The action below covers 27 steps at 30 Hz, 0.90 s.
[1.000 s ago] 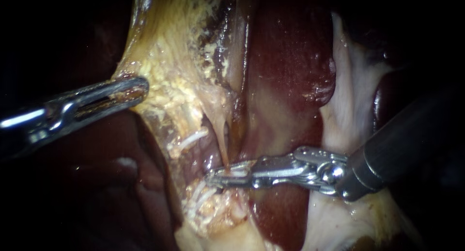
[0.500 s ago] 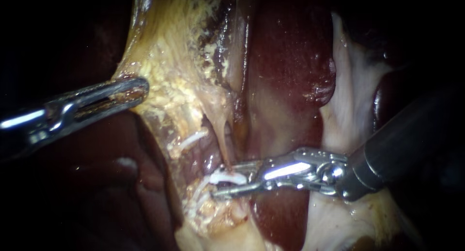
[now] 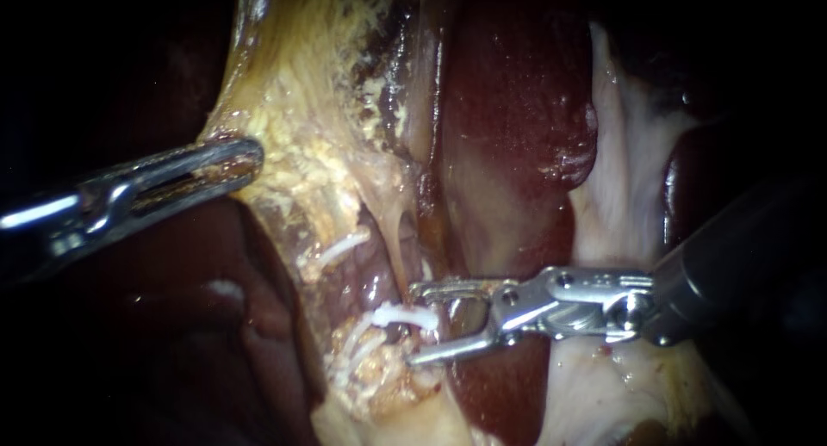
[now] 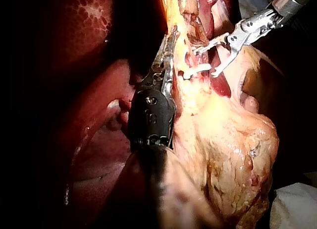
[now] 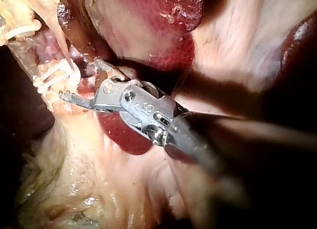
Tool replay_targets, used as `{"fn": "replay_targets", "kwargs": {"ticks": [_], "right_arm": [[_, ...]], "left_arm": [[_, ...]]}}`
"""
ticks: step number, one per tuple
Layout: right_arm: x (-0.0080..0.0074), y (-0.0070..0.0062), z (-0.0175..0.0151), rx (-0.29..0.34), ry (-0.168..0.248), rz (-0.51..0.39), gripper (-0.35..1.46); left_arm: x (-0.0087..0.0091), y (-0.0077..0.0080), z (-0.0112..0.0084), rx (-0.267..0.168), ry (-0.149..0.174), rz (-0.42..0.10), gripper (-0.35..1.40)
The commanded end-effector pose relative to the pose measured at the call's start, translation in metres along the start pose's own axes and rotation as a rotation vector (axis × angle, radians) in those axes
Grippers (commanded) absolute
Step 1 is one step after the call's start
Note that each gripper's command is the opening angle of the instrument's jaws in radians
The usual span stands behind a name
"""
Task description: Going back first clip right tube
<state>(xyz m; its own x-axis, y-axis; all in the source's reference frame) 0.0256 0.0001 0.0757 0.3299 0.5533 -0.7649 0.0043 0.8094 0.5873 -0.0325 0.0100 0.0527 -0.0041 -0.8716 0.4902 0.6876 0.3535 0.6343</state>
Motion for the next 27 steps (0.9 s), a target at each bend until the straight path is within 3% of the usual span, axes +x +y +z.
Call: {"fn": "replay_targets", "kwargs": {"ticks": [1, 5, 11, 15, 19, 27], "right_arm": [[0.0004, 0.0, -0.0006, -0.004, 0.001, -0.013, 0.6], [0.0021, -0.0004, -0.0032, -0.014, 0.017, -0.089, 0.6], [0.0065, -0.0008, -0.0061, -0.022, 0.072, -0.176, 0.6], [0.0088, -0.0013, -0.0079, -0.038, 0.074, -0.208, 0.6], [0.0097, -0.0013, -0.0091, -0.049, 0.078, -0.226, 0.6], [0.0093, -0.001, -0.0098, -0.047, 0.08, -0.226, 0.6]], "left_arm": [[0.0, 0.0, 0.0, 0.001, 0.0, 0.0, -0.35], [0.0, 0.0, 0.0, 0.001, 0.0, 0.0, -0.35], [0.0, -0.0001, 0.0001, 0.001, 0.0, 0.0, -0.35], [0.0, -0.0001, 0.0001, 0.0, 0.0, 0.0, -0.35], [0.0, -0.0001, 0.0001, 0.0, 0.0, 0.0, -0.35], [0.001, 0.0006, 0.0017, -0.004, 0.0, 0.005, -0.35]]}}
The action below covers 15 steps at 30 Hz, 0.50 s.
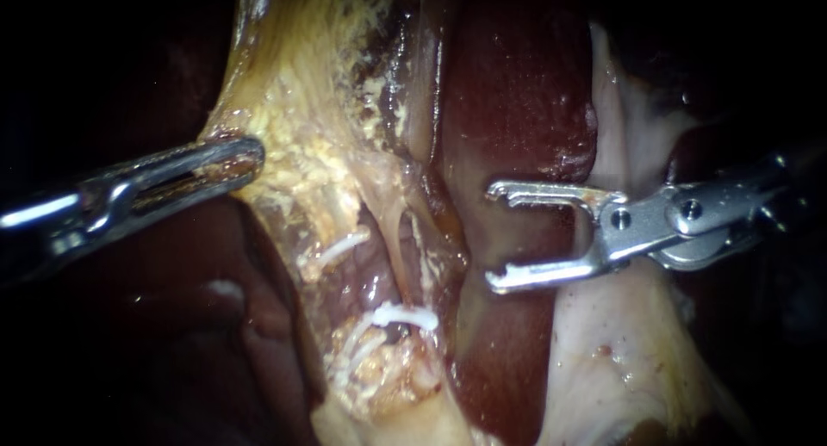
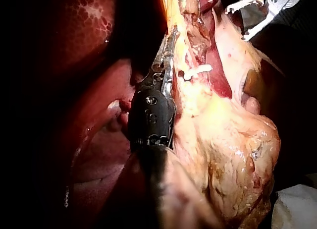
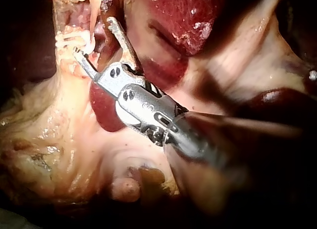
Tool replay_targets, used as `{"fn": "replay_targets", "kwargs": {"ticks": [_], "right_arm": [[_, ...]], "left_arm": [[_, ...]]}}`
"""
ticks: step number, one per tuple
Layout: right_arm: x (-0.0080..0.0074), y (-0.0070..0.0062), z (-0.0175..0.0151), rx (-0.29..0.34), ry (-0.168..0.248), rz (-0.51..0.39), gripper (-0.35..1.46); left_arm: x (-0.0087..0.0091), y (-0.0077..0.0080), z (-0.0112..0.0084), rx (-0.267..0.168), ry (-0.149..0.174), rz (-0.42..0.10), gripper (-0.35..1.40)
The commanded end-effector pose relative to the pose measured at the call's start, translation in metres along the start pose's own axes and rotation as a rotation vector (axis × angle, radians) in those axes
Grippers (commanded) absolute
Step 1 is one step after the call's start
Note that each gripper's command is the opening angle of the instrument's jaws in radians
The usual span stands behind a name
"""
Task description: Going back first clip right tube
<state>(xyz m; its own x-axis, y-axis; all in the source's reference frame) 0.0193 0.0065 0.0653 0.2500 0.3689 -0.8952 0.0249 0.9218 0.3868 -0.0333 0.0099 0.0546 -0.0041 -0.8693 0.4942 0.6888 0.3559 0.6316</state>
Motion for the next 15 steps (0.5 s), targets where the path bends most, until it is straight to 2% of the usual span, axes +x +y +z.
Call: {"fn": "replay_targets", "kwargs": {"ticks": [1, 4, 8, 11, 15], "right_arm": [[-0.0002, 0.0, 0.0, 0.001, 0.001, 0.0, 0.6], [-0.0002, -0.0001, -0.0003, 0.002, 0.001, 0.0, 0.6], [-0.0003, -0.0001, -0.0005, 0.003, 0.001, -0.001, 0.6], [-0.0003, -0.0001, -0.0006, 0.003, 0.001, -0.001, 0.6], [-0.0003, -0.0001, -0.0006, 0.003, 0.001, -0.001, 0.6]], "left_arm": [[0.0006, 0.0004, 0.0008, -0.007, 0.009, 0.005, -0.35], [0.0025, 0.0018, 0.0032, -0.017, 0.035, 0.023, -0.35], [0.0042, 0.0031, 0.0061, -0.009, 0.05, 0.022, -0.35], [0.0039, 0.0028, 0.0083, -0.001, 0.053, 0.02, -0.35], [0.0039, 0.0014, 0.0104, 0.011, 0.056, 0.017, -0.35]]}}
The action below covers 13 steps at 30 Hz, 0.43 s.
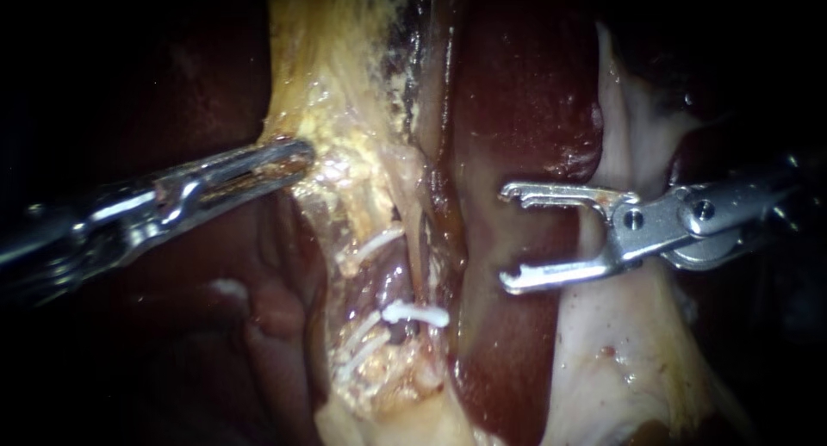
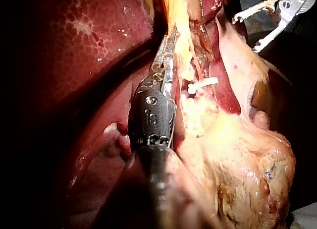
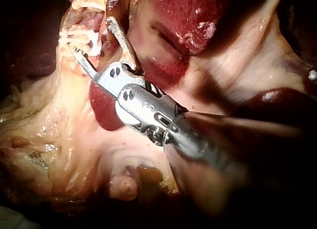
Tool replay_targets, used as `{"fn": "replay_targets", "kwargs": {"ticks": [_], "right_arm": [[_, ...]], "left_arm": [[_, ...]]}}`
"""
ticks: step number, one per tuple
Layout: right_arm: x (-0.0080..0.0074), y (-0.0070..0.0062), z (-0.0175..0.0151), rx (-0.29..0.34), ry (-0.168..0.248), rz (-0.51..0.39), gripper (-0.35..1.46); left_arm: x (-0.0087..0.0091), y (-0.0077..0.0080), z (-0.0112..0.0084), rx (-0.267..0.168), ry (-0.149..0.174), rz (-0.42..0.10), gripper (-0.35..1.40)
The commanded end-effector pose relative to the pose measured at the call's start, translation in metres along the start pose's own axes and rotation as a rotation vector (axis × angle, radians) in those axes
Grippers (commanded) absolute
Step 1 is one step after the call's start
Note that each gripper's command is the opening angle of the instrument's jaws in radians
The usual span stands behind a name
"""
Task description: Going back first clip right tube
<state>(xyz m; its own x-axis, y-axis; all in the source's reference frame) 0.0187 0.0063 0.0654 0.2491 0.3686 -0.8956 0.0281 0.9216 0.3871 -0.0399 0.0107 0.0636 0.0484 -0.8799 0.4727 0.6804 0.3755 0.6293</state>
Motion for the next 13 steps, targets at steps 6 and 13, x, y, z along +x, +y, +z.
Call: {"fn": "replay_targets", "kwargs": {"ticks": [6, 13], "right_arm": [[0.0001, 0.0, -0.0001, -0.001, 0.0, 0.0, 0.6], [0.0001, 0.0, -0.0001, -0.001, 0.0, 0.001, 0.6]], "left_arm": [[0.0001, -0.0009, 0.0, 0.004, 0.002, -0.002, -0.35], [-0.0001, -0.0012, -0.0002, 0.004, 0.003, -0.003, -0.35]]}}
